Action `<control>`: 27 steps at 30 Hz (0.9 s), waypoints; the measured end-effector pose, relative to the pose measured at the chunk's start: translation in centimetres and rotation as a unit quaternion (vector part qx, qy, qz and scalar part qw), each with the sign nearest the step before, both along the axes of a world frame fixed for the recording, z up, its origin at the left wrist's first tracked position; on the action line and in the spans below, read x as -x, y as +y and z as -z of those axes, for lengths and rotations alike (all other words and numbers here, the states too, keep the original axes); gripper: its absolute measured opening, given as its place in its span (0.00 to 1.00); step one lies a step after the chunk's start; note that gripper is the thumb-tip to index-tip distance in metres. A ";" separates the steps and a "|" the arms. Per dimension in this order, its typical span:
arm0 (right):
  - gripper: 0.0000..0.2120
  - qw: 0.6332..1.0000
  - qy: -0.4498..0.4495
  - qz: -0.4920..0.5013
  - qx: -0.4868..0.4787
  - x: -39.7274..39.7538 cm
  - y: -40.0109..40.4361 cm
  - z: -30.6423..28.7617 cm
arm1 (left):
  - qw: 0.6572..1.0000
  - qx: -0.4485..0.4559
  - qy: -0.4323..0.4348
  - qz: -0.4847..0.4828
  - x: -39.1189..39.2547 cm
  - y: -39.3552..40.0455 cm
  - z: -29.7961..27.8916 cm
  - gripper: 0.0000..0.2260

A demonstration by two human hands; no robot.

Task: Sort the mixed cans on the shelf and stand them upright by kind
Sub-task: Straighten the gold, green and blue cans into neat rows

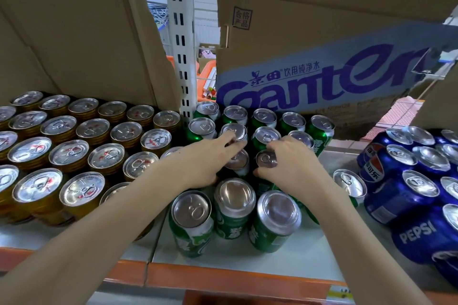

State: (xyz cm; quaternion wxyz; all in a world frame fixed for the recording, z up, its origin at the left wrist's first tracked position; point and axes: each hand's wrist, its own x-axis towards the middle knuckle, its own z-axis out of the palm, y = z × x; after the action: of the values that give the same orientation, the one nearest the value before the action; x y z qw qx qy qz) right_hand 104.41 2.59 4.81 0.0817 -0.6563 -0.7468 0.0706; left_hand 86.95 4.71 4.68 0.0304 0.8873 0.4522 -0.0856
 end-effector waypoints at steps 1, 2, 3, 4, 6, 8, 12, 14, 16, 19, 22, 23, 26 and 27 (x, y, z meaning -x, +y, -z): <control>0.17 1.000 0.003 0.003 0.001 0.0 -0.1 0.2 | 1.000 -0.006 -0.002 0.004 0.0 0.0 -0.2 0.40; 0.19 1.000 0.004 0.005 0.000 0.0 -0.3 0.4 | 1.000 -0.013 -0.009 0.005 0.3 -0.1 -0.5 0.40; 0.21 1.000 0.006 0.005 -0.002 0.1 -0.4 0.4 | 1.000 -0.018 -0.024 -0.003 0.8 -0.2 -1.0 0.39; 0.23 1.000 0.011 0.005 -0.007 0.2 -0.5 0.3 | 0.999 -0.022 -0.044 -0.019 1.5 -0.4 -1.5 0.37; 0.27 1.000 0.023 0.001 -0.018 0.8 -0.7 -0.1 | 0.994 -0.039 -0.088 -0.061 3.5 -0.6 -2.5 0.33; 0.27 0.999 0.026 -0.012 -0.024 1.6 -0.7 -0.4 | 0.988 -0.047 -0.112 -0.097 6.1 -0.9 -2.8 0.30; 0.20 0.997 0.050 -0.055 -0.032 3.3 -0.9 0.0 | 0.988 0.022 -0.089 -0.122 9.2 -1.7 -1.6 0.33; 0.19 0.995 0.054 -0.075 -0.026 4.0 -1.2 0.5 | 0.985 0.061 -0.116 -0.115 9.4 -1.9 -0.8 0.33; 0.20 0.994 0.049 -0.090 -0.031 4.3 -1.5 0.9 | 0.982 0.063 -0.132 -0.121 9.1 -2.1 -0.1 0.35; 0.20 0.993 0.056 -0.089 -0.058 4.3 -1.8 1.4 | 0.986 0.044 -0.104 -0.126 8.2 -2.2 0.7 0.39; 0.19 0.990 0.083 -0.085 -0.074 4.1 -2.5 1.9 | 0.990 0.018 -0.082 -0.116 7.6 -2.1 1.5 0.42; 0.19 0.989 0.090 -0.082 -0.080 4.0 -2.9 2.0 | 0.992 0.001 -0.062 -0.112 7.5 -2.0 1.8 0.43; 0.19 0.989 0.085 -0.064 -0.101 3.9 -3.5 2.7 | 0.994 -0.041 -0.025 -0.100 7.2 -1.9 2.5 0.43; 0.20 0.989 0.081 -0.058 -0.106 3.9 -3.6 2.8 | 0.994 -0.046 -0.029 -0.097 7.3 -1.8 2.6 0.43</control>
State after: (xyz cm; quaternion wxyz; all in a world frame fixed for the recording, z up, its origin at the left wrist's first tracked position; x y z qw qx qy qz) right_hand 100.53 -1.01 1.96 0.2069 -0.5917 -0.7777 0.0480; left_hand 79.69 2.90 2.11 0.0104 0.8416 0.5388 -0.0355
